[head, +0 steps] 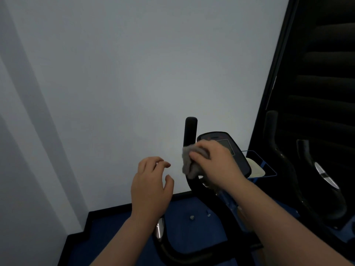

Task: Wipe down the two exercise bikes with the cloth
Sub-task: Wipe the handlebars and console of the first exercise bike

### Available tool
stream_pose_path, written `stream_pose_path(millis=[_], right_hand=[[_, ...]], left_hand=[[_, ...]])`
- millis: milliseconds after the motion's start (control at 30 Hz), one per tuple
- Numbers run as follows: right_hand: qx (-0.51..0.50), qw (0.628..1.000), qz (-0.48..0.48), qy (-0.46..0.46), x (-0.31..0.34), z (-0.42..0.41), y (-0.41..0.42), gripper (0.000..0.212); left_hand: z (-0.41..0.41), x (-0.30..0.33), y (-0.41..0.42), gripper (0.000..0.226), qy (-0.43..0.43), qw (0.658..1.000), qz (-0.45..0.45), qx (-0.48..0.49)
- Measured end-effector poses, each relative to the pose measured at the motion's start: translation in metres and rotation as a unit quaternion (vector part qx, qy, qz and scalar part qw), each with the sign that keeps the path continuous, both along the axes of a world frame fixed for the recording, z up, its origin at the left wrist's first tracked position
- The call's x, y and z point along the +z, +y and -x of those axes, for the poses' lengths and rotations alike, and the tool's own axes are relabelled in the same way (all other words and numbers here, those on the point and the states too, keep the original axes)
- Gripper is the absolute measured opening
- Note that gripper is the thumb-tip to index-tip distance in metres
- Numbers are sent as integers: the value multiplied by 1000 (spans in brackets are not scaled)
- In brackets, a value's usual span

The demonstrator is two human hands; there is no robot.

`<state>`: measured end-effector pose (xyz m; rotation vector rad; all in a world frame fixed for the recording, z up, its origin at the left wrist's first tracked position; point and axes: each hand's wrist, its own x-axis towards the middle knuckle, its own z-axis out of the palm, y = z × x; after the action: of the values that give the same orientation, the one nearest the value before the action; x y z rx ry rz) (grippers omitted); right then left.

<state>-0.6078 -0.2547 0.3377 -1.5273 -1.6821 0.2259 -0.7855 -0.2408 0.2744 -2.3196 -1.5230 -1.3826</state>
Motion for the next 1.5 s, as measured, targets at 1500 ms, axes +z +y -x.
stream_pose_path(millis=[1500], right_hand=[[-91,966,-180,-163,34,31,27,20]], left_hand=[[2,0,0,18,-2,1000,-14,-3]])
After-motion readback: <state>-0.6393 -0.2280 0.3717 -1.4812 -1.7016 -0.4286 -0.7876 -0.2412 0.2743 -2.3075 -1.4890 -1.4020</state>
